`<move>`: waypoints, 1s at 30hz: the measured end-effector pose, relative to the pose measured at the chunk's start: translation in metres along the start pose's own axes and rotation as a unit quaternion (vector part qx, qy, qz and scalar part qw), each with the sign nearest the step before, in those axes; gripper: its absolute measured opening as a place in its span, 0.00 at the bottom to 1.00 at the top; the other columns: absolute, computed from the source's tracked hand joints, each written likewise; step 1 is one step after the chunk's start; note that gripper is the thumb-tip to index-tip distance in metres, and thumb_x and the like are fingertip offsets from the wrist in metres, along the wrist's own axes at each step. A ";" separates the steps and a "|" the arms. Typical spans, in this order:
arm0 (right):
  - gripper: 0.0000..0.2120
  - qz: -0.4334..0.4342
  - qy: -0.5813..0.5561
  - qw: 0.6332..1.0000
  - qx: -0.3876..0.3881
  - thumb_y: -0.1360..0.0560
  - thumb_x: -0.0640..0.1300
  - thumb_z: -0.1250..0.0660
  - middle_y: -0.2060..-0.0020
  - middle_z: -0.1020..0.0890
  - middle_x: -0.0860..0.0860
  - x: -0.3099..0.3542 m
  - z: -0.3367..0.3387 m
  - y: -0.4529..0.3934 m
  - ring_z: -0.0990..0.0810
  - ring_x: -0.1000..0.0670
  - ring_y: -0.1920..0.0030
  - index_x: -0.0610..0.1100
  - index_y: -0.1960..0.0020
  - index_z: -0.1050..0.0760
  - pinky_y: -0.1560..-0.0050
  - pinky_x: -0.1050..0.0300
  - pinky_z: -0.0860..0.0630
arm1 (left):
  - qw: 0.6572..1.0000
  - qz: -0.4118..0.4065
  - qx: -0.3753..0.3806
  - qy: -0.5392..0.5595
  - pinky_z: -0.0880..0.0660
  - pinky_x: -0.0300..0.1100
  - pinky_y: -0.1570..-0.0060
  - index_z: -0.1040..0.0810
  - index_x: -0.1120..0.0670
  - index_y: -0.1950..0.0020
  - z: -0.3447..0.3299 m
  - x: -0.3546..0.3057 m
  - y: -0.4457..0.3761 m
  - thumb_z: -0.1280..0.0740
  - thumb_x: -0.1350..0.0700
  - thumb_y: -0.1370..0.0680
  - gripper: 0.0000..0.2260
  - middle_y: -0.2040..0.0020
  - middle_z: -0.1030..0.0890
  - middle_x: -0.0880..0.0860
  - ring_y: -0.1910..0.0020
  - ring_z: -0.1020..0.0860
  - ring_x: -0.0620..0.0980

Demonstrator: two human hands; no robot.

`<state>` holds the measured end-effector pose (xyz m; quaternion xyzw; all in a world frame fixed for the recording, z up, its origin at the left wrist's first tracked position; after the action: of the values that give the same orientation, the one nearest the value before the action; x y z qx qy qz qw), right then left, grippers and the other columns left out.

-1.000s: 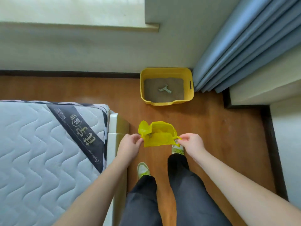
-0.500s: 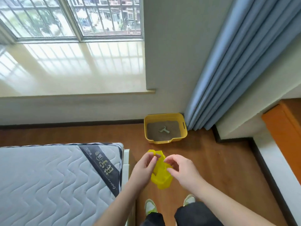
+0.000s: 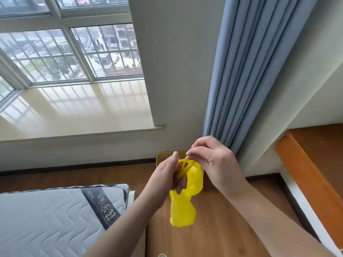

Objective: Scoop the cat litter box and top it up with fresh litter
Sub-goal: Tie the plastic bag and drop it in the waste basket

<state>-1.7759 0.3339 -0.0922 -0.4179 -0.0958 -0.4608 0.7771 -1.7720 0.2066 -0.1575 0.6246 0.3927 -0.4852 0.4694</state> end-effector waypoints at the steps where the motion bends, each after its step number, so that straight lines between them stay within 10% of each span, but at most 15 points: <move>1: 0.01 -0.012 -0.013 1.000 -0.006 0.26 0.40 0.29 0.56 0.22 0.51 -0.006 0.012 -0.005 0.22 0.54 0.57 0.44 0.55 0.18 0.52 0.66 0.25 | 0.999 -0.027 0.010 -0.026 0.36 0.40 0.76 0.29 0.56 0.63 -0.008 -0.013 -0.001 0.44 0.42 0.21 0.20 0.75 0.26 0.56 0.78 0.32 0.50; 5: 0.03 -0.127 -0.175 0.976 0.000 0.23 0.44 0.33 0.58 0.18 0.55 -0.033 0.036 -0.014 0.20 0.57 0.56 0.49 0.56 0.22 0.54 0.68 0.26 | 0.983 -0.104 0.087 -0.123 0.28 0.50 0.69 0.31 0.55 0.60 -0.039 -0.059 -0.004 0.36 0.42 0.22 0.17 0.71 0.23 0.56 0.75 0.29 0.53; 10: 0.09 -0.320 -0.303 0.891 0.107 0.22 0.59 0.40 0.58 0.17 0.51 -0.072 0.013 0.003 0.19 0.49 0.55 0.56 0.51 0.26 0.49 0.44 0.21 | 0.905 -0.240 0.052 -0.348 0.25 0.47 0.67 0.36 0.44 0.64 -0.056 -0.096 -0.006 0.31 0.45 0.26 0.14 0.66 0.22 0.50 0.67 0.22 0.52; 15: 0.12 -0.395 -0.461 0.767 0.207 0.22 0.48 0.37 0.70 0.20 0.49 -0.066 0.013 -0.005 0.24 0.54 0.74 0.41 0.45 0.25 0.71 0.57 0.28 | 0.801 -0.368 0.007 -0.472 0.37 0.27 0.65 0.36 0.46 0.60 -0.066 -0.115 0.000 0.31 0.49 0.23 0.14 0.62 0.30 0.43 0.66 0.33 0.40; 19: 0.14 -0.418 -0.477 0.728 0.260 0.28 0.47 0.31 0.67 0.19 0.47 -0.063 0.021 -0.015 0.21 0.54 0.70 0.40 0.46 0.21 0.74 0.62 0.27 | 0.760 -0.423 -0.041 -0.491 0.30 0.27 0.57 0.34 0.47 0.58 -0.066 -0.135 0.003 0.30 0.55 0.25 0.12 0.45 0.25 0.44 0.56 0.25 0.36; 22: 0.10 -0.408 -0.453 0.750 0.256 0.29 0.46 0.30 0.64 0.17 0.47 -0.067 0.027 -0.023 0.18 0.52 0.64 0.44 0.49 0.18 0.68 0.59 0.24 | 0.763 -0.418 -0.075 -0.488 0.29 0.30 0.62 0.30 0.48 0.57 -0.067 -0.145 0.001 0.31 0.57 0.24 0.09 0.56 0.22 0.42 0.61 0.25 0.38; 26: 0.08 -0.330 -0.289 0.893 0.104 0.24 0.54 0.33 0.56 0.16 0.54 -0.088 0.048 -0.040 0.18 0.54 0.53 0.52 0.49 0.21 0.51 0.56 0.20 | 0.839 -0.324 -0.173 -0.401 0.29 0.37 0.67 0.28 0.58 0.60 -0.050 -0.152 -0.013 0.33 0.57 0.22 0.10 0.69 0.23 0.48 0.68 0.24 0.45; 30: 0.14 -0.200 -0.275 0.938 -0.066 0.23 0.56 0.41 0.70 0.23 0.55 -0.065 0.092 -0.042 0.26 0.57 0.69 0.51 0.61 0.24 0.68 0.67 0.31 | 0.923 -0.217 -0.185 -0.259 0.27 0.39 0.66 0.35 0.63 0.63 -0.041 -0.153 -0.025 0.33 0.61 0.22 0.14 0.70 0.21 0.54 0.70 0.22 0.46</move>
<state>-1.8241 0.4340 -0.0451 -0.5508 -0.3563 -0.4794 0.5829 -1.8195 0.2472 -0.0095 0.2789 0.4659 -0.6388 0.5451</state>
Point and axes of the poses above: each hand's wrist, its own y-axis away from the middle knuckle, its own z-axis out of the back of the hand, x = y × z, the point moved 7 cm from there along -y, towards the middle knuckle
